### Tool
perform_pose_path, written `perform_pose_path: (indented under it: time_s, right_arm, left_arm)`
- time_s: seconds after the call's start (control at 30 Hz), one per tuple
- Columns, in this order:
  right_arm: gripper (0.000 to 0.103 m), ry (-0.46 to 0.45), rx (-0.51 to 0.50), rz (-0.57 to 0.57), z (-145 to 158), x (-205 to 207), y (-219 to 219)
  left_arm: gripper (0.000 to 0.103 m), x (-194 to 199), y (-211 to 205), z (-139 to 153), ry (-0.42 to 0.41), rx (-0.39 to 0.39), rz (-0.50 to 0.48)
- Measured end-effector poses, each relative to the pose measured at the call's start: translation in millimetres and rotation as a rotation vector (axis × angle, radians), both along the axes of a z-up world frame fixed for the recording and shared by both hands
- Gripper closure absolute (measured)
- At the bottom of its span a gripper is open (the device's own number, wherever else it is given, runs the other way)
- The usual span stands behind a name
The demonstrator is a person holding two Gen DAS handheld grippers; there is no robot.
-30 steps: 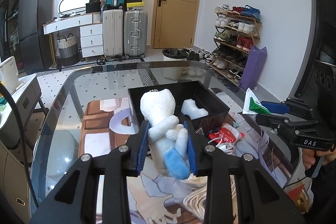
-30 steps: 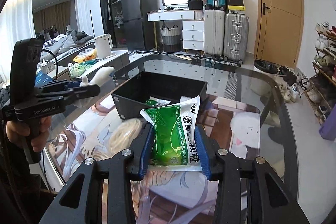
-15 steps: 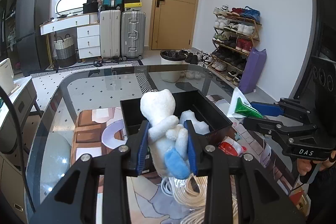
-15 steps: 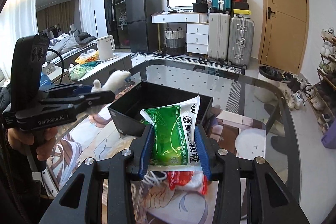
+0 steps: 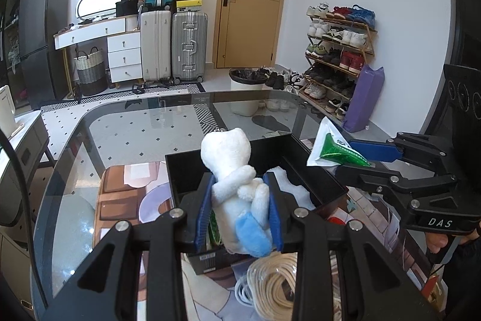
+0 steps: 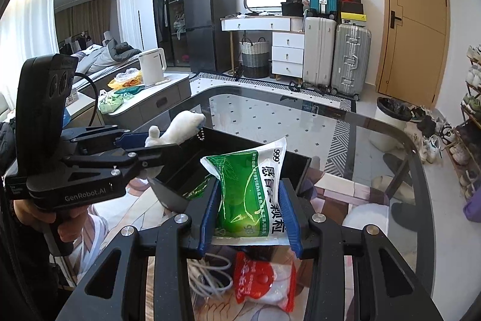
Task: Organize soft objects
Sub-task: 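Carry the bunny with the left gripper while the right gripper carries the packet over the box, then open the left gripper to drop the bunny into the box while the right drops the packet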
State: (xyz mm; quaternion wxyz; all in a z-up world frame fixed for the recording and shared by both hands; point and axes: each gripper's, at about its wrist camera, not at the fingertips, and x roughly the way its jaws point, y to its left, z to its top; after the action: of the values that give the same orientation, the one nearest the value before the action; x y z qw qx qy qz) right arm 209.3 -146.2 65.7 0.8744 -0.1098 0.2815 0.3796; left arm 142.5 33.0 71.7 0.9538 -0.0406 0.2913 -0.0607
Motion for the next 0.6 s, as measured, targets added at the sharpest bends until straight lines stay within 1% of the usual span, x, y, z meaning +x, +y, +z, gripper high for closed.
perform_pose_path:
  time_s: [0.27, 0.4, 0.47, 0.6]
  right_arm:
    - [0.063, 0.029, 0.002, 0.013, -11, 19, 13]
    - [0.063, 0.040, -0.003, 0.019, -17, 26, 19]
    - [0.063, 0.040, -0.013, 0.019, -20, 31, 21]
    - [0.063, 0.048, -0.033, 0.017, -28, 37, 28]
  left_arm:
    - [0.071, 18, 3, -6, 0.021, -0.001, 0.003]
    - [0.071, 24, 2, -8, 0.023, 0.016, 0.001]
    - [0.071, 28, 0, -11, 0.028, 0.026, 0.004]
    - [0.071, 34, -1, -15, 0.040, 0.020, 0.004]
